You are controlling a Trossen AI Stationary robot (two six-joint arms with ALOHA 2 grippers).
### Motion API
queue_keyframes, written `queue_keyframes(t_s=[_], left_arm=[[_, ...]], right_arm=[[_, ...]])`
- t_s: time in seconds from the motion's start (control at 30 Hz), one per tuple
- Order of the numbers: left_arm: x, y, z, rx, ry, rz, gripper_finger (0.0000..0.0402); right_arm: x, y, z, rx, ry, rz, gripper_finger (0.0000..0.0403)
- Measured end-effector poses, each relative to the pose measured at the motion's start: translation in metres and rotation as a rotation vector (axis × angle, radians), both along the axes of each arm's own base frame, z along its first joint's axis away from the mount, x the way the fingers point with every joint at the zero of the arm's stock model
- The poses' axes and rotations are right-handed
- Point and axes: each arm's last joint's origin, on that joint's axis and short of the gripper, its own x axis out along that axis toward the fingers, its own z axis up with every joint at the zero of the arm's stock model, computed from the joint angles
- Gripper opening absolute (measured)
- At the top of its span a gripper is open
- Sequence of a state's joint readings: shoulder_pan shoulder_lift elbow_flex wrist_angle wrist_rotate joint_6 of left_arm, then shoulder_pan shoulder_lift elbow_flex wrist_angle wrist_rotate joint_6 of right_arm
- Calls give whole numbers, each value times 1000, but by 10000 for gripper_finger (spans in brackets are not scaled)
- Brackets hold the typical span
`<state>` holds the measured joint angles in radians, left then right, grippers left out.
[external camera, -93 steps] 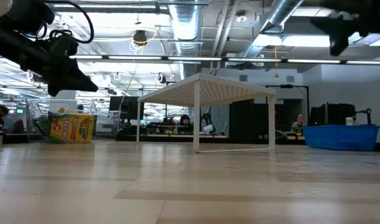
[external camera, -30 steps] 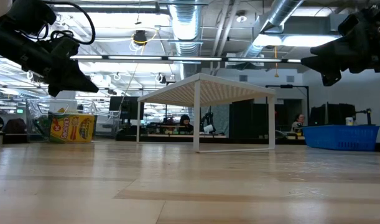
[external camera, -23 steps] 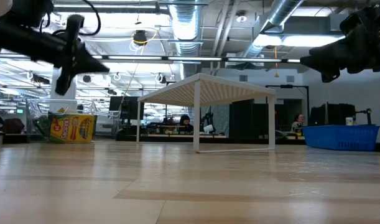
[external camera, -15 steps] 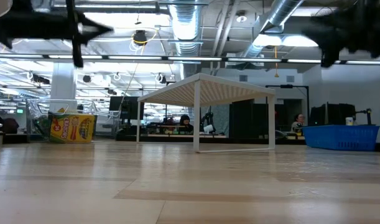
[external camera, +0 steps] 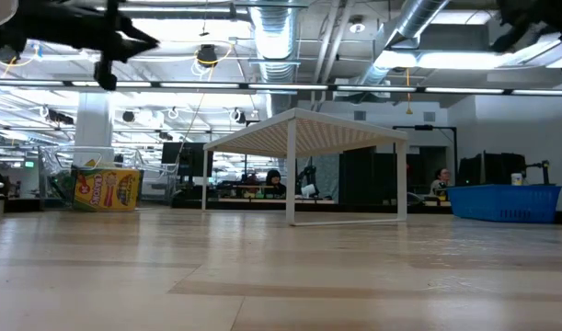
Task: Pick & Place Office Desk Supplies
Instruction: Put the transparent bin on the shelf
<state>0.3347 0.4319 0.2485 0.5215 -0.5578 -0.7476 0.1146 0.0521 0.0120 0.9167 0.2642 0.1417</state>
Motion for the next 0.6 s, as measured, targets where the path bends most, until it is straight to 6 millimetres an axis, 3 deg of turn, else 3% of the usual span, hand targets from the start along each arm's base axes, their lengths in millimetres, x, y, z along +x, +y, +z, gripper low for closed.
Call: queue_keyframes(t_s=[0.2, 0.37, 0.53, 0.6], left_arm=[[23, 24, 31, -88, 332, -16, 48], [34, 62, 57, -161, 652, -24, 74], [10, 115, 62, -530, 1040, 120, 89], [-3, 131, 60, -648, 1115, 85, 102]], right_arm=[[-11, -2, 8, 25, -131, -30, 173], [-11, -3, 8, 43, -129, -42, 173], [-11, -3, 8, 48, -130, -44, 173], [-11, -3, 7, 56, -127, -40, 173]])
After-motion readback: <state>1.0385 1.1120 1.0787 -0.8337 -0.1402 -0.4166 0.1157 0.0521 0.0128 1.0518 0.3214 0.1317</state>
